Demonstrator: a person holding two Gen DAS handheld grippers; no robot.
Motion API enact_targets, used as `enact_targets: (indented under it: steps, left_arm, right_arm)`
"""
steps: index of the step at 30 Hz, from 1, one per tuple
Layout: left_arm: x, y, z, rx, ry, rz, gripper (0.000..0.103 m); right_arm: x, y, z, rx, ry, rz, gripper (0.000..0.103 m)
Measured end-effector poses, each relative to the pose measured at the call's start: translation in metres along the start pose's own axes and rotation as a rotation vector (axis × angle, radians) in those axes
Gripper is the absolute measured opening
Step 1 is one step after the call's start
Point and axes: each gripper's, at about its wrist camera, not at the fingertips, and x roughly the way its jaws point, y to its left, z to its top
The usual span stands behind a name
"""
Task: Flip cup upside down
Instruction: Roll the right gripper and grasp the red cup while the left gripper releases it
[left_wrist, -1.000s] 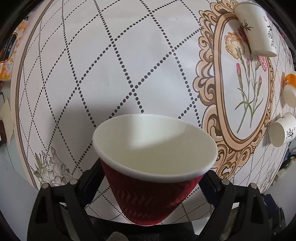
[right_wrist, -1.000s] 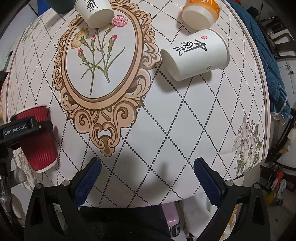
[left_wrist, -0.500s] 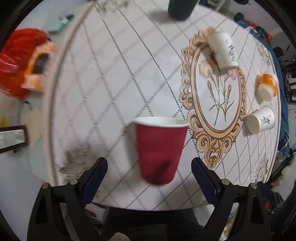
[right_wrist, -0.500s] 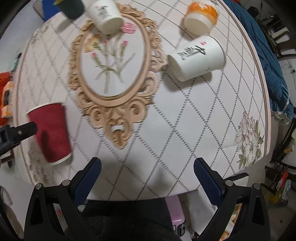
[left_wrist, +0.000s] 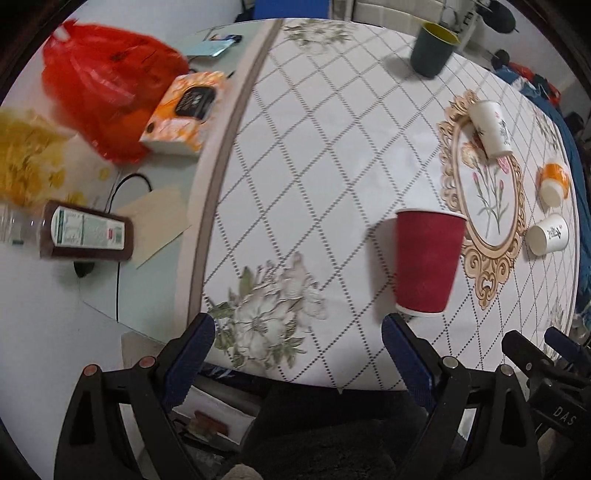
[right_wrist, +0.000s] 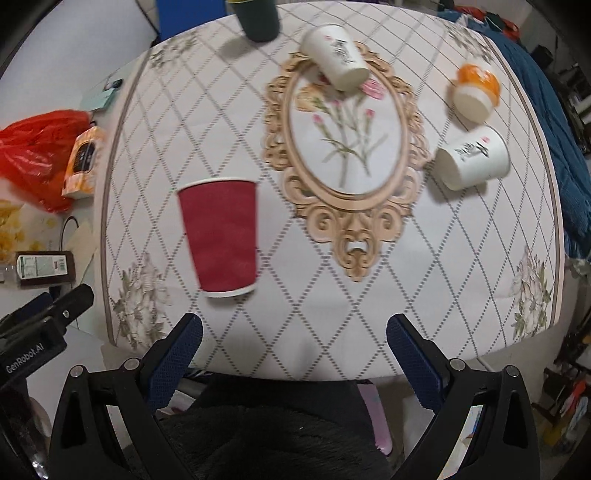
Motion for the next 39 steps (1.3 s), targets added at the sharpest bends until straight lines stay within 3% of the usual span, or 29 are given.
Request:
enact_targets:
  steps: [7, 10, 14, 17, 18, 20, 23, 27, 32, 39]
  left_arm:
    - [0.011, 0.032, -0.009, -0.034, -0.006, -0.019, 0.093]
    - [0.019, 0.040, -0.010, -0.041, -0.014, -0.016, 0.094]
    - [0.033, 0.049, -0.008, -0.071, -0.017, -0.008, 0.097]
    - [0.039, 0.051, -0.007, -0.092, -0.047, 0.000, 0.097]
    - [0.042, 0.050, -0.007, -0.098, -0.042, 0.005, 0.097]
    - [0.049, 0.049, -0.006, -0.114, -0.027, 0.007, 0.097]
    - [0.059, 0.048, -0.005, -0.145, -0.011, 0.020, 0.097]
    - [0.080, 0.052, -0.006, -0.197, 0.038, 0.017, 0.097]
    - [0.097, 0.052, -0.010, -0.216, 0.075, 0.018, 0.097]
    - [0.114, 0.047, -0.015, -0.221, 0.110, 0.016, 0.097]
  right_arm:
    - [0.000, 0.032, -0.004, -0.031, -0.005, -0.024, 0.102]
    - [-0.004, 0.048, -0.003, -0.121, -0.022, -0.071, 0.102]
    - [-0.014, 0.087, 0.003, -0.479, -0.088, -0.244, 0.102]
    - [-0.012, 0.126, -0.006, -0.899, -0.131, -0.427, 0.102]
    - [-0.006, 0.139, -0.014, -1.087, -0.140, -0.511, 0.102]
    - [0.008, 0.152, -0.027, -1.340, -0.145, -0.621, 0.102]
    - [0.040, 0.154, -0.063, -1.862, -0.135, -0.800, 0.102]
    - [0.071, 0.127, -0.094, -2.380, -0.097, -0.931, 0.102]
    - [0.098, 0.090, -0.099, -2.815, -0.074, -1.010, 0.101]
    - [0.126, 0.072, -0.090, -3.089, -0.089, -1.033, 0.101]
